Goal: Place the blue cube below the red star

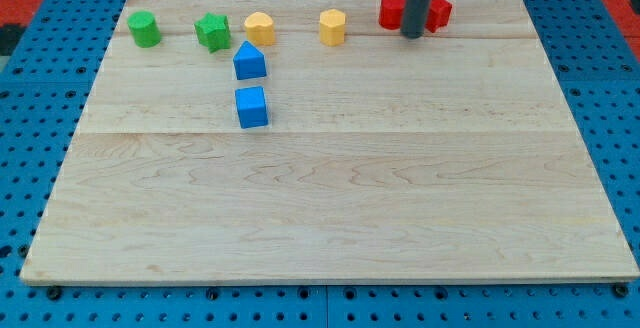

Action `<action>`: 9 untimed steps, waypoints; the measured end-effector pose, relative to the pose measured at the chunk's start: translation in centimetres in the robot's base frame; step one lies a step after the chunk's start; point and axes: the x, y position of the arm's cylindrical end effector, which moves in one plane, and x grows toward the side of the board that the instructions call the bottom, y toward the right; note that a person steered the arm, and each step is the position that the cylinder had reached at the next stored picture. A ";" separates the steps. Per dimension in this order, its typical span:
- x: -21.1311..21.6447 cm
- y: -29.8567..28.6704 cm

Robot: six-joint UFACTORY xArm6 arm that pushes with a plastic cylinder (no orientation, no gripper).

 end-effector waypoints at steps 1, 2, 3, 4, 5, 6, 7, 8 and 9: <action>8.8 -10.3; 16.1 -19.5; 12.8 -26.5; 11.1 -15.8; 9.6 -4.1; 13.4 -0.3; 18.3 -1.3; 16.8 3.4; 12.1 4.7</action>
